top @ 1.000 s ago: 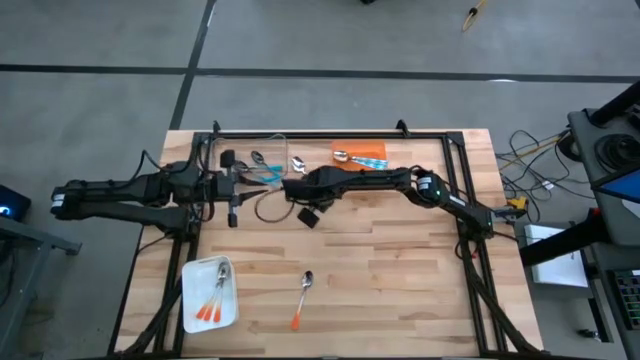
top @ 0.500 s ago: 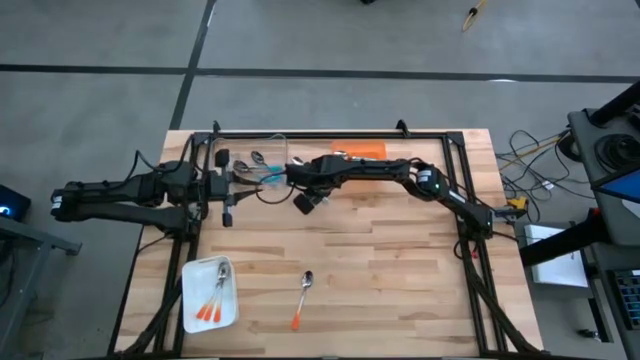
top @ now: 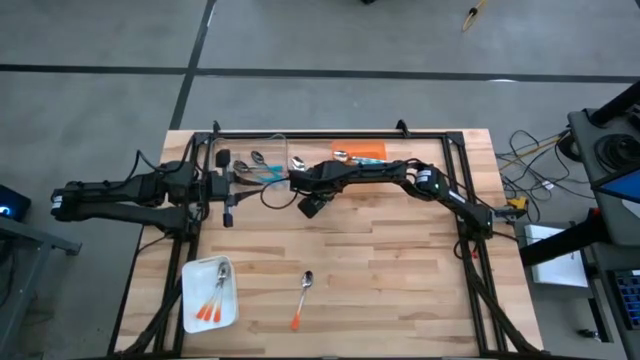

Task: Sort silverware by color (type)
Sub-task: Put the light blue spoon into the orange bin

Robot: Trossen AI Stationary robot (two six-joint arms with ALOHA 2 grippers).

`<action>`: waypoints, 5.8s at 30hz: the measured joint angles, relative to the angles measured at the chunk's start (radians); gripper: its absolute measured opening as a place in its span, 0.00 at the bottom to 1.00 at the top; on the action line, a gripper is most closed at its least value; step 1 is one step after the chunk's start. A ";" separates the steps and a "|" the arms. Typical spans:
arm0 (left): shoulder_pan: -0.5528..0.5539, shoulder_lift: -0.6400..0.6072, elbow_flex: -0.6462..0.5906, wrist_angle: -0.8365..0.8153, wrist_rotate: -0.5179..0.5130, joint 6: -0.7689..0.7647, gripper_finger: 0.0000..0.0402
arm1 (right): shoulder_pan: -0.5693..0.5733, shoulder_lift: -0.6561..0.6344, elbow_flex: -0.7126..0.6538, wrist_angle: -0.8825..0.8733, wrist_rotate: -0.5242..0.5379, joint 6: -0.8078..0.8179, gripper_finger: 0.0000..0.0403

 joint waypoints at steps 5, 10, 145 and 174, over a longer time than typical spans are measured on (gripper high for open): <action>0.000 0.000 0.000 0.000 0.000 0.000 0.11 | 0.004 -0.002 -0.018 0.000 0.001 0.031 0.29; 0.000 0.000 0.000 0.000 0.000 0.000 0.11 | 0.010 -0.002 -0.019 -0.002 -0.005 0.044 0.19; 0.000 0.024 0.000 0.039 -0.001 0.023 0.11 | -0.328 -0.144 0.253 -0.541 -0.117 -0.769 0.06; 0.000 0.035 0.000 0.039 -0.002 0.031 0.11 | -0.374 -0.140 0.043 -0.540 0.028 -0.762 0.06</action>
